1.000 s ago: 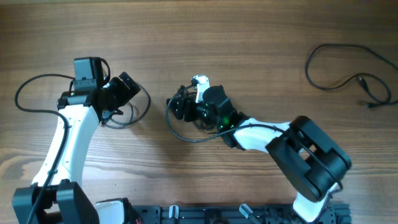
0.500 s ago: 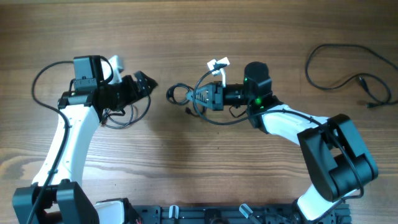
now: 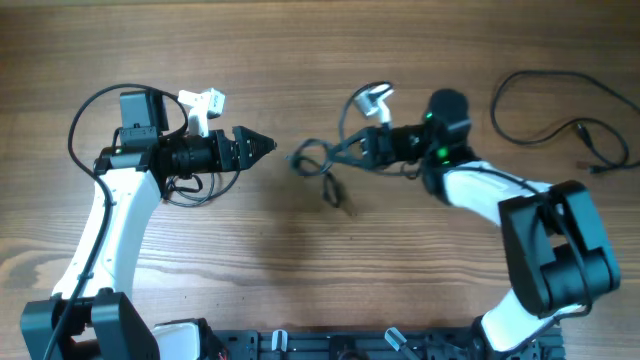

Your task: Untangle cables

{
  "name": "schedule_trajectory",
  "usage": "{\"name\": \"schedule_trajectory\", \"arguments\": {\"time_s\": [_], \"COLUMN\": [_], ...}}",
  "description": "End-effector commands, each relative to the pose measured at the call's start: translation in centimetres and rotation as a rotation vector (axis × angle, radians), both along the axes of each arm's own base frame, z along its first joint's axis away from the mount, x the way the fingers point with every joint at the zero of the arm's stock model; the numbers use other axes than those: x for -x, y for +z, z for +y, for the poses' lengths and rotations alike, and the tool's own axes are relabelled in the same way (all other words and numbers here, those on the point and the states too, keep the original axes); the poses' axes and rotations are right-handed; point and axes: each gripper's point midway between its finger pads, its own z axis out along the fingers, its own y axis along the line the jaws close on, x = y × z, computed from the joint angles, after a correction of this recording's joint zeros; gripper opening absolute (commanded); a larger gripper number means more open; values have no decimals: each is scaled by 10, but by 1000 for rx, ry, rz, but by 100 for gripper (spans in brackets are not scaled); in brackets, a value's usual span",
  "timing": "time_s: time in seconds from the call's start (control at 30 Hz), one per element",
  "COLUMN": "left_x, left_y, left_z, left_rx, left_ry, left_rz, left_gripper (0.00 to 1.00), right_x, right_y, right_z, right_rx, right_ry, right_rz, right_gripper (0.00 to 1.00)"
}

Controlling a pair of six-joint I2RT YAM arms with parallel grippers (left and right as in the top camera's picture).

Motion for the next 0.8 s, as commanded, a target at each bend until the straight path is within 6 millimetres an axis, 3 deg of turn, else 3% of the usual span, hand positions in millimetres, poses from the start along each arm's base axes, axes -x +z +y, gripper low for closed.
{"name": "schedule_trajectory", "arguments": {"time_s": [0.0, 0.1, 0.17, 0.23, 0.27, 0.3, 0.4, 0.43, 0.47, 0.57, 0.63, 0.7, 0.77], "left_x": [3, 3, 3, 3, 3, 3, 3, 3, 3, 3, 3, 3, 3], "left_y": [1, 1, 1, 1, 1, 1, 1, 1, 1, 1, 0, 0, 0], "left_z": [-3, -3, -3, -3, -3, -3, -3, -3, -3, -3, -2, -2, -2], "left_rx": [11, 11, 11, 11, 11, 11, 11, 11, 10, 7, 1, 1, 1], "left_ry": [-20, -20, -20, -20, -20, -20, -20, -21, -20, -19, -15, -16, -16], "left_rz": [-10, -10, -10, -10, -10, -10, -10, -11, -10, -11, -10, -10, -10], "left_gripper": [100, 100, 100, 100, 100, 100, 100, 100, 100, 100, 100, 100, 100], "right_x": [-17, -32, -42, -50, -59, -61, -53, -47, -43, -43, -43, -33, -22], "right_y": [-14, -50, -64, -66, -73, -78, -88, -92, -94, -100, -88, -74, -83], "right_z": [-43, -79, -103, -121, -137, -141, -138, -136, -135, -148, -165, -182, -200], "right_rx": [9, 71, 105, 112, 148, 167, 200, 205, 212, 388, 549, 690, 836], "right_ry": [-83, -225, -309, -368, -439, -461, -446, -433, -425, -521, -605, -674, -715], "right_rz": [13, 92, 89, 88, 91, 98, 106, 131, 149, 136, 42, -12, 11], "right_gripper": [5, 5, 7, 7, 27, 41, 61, 72, 76, 73, 73, 73, 73]}}
